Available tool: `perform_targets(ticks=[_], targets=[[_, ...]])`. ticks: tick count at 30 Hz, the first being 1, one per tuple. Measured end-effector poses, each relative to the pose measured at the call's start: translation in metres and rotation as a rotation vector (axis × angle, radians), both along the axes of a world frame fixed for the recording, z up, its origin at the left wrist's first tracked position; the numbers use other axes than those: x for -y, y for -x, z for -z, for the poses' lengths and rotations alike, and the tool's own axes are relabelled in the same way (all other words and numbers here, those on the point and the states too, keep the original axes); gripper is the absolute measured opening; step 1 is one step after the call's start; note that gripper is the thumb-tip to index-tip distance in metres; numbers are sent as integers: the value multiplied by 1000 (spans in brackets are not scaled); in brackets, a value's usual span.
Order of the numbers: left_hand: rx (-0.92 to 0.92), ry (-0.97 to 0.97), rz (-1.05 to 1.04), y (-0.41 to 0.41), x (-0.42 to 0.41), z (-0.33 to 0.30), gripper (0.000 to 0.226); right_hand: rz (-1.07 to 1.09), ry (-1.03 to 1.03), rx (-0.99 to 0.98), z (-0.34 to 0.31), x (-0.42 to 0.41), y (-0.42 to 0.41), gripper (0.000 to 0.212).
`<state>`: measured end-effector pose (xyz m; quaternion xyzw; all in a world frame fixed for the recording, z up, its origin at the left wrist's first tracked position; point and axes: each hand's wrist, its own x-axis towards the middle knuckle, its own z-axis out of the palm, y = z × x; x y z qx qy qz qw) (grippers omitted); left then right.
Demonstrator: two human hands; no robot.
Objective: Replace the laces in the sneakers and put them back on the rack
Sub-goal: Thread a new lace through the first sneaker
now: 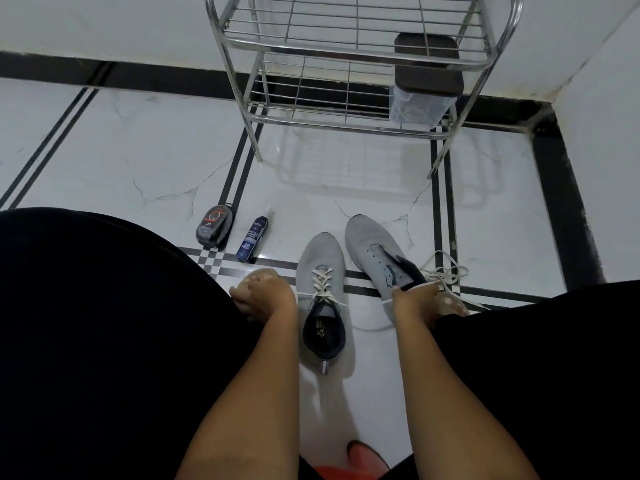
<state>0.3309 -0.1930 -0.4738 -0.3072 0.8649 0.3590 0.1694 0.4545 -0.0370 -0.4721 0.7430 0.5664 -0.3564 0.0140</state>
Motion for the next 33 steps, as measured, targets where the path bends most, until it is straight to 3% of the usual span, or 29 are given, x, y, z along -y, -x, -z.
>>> perform_targets(ticks=[2,4,5,7,9,15,19,22,25,29,31,33], targets=[[-147,231,318,-3,-4,5,28,-122,-242,18,-4,13,8,47],[-144,166,640,-7,-9,12,35,-473,-429,9,-5,27,21,32],[-61,99,788,-9,-11,14,39,-665,-398,-24,-3,31,28,30],[110,66,1021,-16,-12,17,38,-986,-122,-30,5,39,37,32],[151,129,1037,-22,-7,22,32,-1073,150,1,14,52,31,32],[159,129,822,-16,0,26,19,-863,160,-92,29,46,27,20],[177,210,765,-16,1,27,27,-769,109,-77,32,36,27,19],[203,163,714,-21,2,33,31,-678,209,-76,41,35,22,22],[221,-23,530,-16,-2,35,33,-445,345,-301,39,37,30,24],[319,-552,51,-9,-10,32,30,99,618,-786,41,42,45,37],[356,-802,-117,-12,-13,36,40,239,715,-896,40,47,51,35],[331,-919,-276,-15,-14,39,42,402,718,-941,40,49,55,24]])
